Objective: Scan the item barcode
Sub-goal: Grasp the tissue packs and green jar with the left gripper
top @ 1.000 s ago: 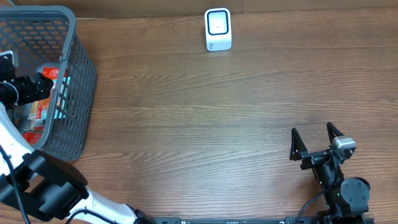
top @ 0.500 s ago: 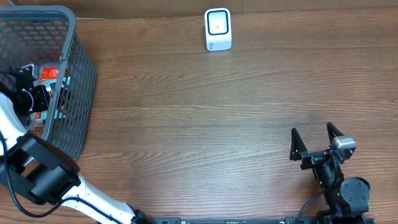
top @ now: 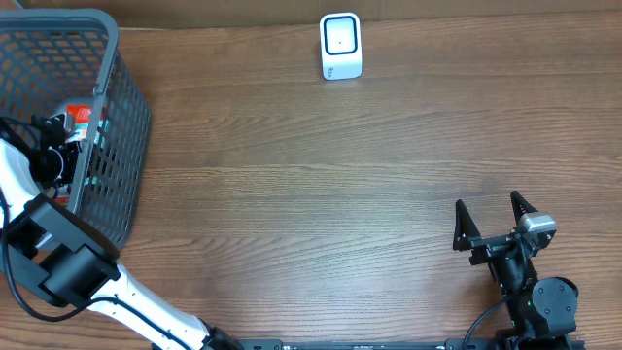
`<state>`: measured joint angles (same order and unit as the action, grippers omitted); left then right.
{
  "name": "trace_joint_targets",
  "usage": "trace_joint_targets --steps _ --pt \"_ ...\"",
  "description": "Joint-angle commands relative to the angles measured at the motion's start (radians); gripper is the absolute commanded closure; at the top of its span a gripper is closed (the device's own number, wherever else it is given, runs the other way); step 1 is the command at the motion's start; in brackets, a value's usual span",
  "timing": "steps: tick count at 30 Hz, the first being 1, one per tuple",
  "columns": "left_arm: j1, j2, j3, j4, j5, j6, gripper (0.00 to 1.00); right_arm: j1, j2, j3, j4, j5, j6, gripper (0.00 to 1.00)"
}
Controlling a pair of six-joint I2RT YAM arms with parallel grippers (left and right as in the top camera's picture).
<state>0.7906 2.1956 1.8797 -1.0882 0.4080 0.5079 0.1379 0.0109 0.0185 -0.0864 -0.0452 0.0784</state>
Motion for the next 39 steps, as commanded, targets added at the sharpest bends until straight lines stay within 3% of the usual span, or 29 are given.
trace_joint_targets --steps 1,8,14,21,28,31,35,39 --pt "-0.008 0.009 0.013 0.009 -0.017 0.008 0.49 -0.003 -0.008 -0.011 0.005 0.001 0.002 0.00" --pt "-0.011 -0.006 0.024 0.010 -0.023 0.002 0.57 -0.003 -0.008 -0.011 0.005 0.002 0.002 0.00" --pt "-0.021 -0.064 0.151 -0.042 -0.039 -0.031 0.59 -0.003 -0.008 -0.011 0.005 0.001 0.002 0.00" --pt "-0.043 -0.209 0.341 -0.082 -0.106 -0.146 0.60 -0.003 -0.008 -0.011 0.005 0.001 0.002 0.00" --pt "-0.051 -0.425 0.396 -0.050 -0.164 -0.285 0.60 -0.003 -0.008 -0.011 0.005 0.001 0.002 0.00" --pt "-0.053 -0.502 0.396 -0.040 -0.126 -0.360 0.60 -0.003 -0.008 -0.011 0.005 0.001 0.002 0.00" --pt "-0.068 -0.612 0.396 -0.077 0.037 -0.479 0.64 -0.003 -0.008 -0.011 0.005 0.001 0.002 0.00" --pt "-0.153 -0.687 0.396 -0.140 0.089 -0.526 0.66 -0.003 -0.008 -0.011 0.005 0.001 0.002 0.00"
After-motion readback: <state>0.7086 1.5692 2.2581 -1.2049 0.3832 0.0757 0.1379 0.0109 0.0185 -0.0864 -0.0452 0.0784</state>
